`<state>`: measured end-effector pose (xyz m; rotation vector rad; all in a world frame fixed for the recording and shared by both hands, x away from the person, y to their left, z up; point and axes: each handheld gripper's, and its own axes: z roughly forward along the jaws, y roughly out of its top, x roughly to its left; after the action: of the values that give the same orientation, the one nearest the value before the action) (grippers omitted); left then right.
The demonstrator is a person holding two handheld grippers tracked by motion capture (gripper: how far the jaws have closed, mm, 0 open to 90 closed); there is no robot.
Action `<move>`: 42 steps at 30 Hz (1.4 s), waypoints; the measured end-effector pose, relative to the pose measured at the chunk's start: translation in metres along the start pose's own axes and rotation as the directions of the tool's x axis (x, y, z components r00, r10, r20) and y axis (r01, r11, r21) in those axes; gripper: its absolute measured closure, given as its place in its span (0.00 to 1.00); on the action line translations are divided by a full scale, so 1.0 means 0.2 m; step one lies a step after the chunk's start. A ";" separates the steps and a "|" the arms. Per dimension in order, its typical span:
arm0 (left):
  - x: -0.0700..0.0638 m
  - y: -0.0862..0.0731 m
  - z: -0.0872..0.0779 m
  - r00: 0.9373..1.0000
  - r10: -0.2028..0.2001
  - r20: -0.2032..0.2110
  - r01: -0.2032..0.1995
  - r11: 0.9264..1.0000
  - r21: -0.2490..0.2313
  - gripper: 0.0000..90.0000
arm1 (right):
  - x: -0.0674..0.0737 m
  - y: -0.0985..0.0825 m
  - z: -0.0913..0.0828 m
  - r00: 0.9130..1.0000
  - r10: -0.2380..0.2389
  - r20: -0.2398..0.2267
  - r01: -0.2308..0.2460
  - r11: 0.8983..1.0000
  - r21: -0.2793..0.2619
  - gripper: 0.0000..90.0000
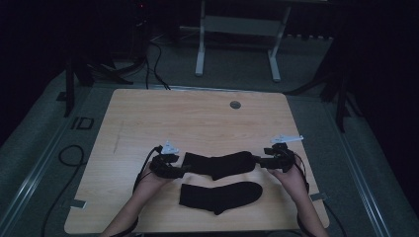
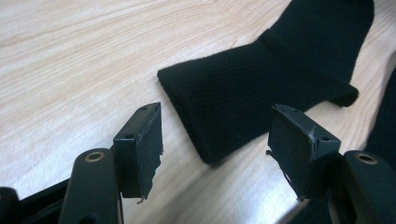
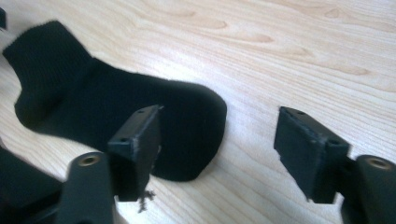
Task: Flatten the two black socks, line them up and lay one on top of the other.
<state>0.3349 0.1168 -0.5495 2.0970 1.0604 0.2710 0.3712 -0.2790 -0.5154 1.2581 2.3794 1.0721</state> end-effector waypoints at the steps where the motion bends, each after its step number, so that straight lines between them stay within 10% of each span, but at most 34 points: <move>1: 0.00 0.01 0.01 1.000 -0.002 -0.004 0.002 1.000 -0.001 0.40 | 0.00 0.00 0.00 1.000 -0.006 0.004 0.006 1.000 0.003 0.36; 20: 0.00 0.08 0.17 0.999 0.038 -0.039 -0.036 0.997 0.069 0.48 | -0.01 -0.01 0.23 0.999 -0.005 0.050 -0.001 0.993 0.115 0.57; 30: -0.03 0.07 0.17 0.998 0.059 -0.036 -0.057 0.997 0.046 0.88 | 0.04 -0.02 0.24 0.996 -0.073 0.058 0.066 0.991 0.115 0.94; 42: -0.04 0.12 0.02 0.999 0.043 -0.033 -0.044 0.998 -0.044 0.92 | 0.08 0.06 0.10 0.997 -0.064 0.036 0.063 0.998 0.013 0.96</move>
<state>0.3463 0.0984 -0.5339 2.0838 1.0195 0.3474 0.3793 -0.2521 -0.5192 1.1868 2.3855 1.0095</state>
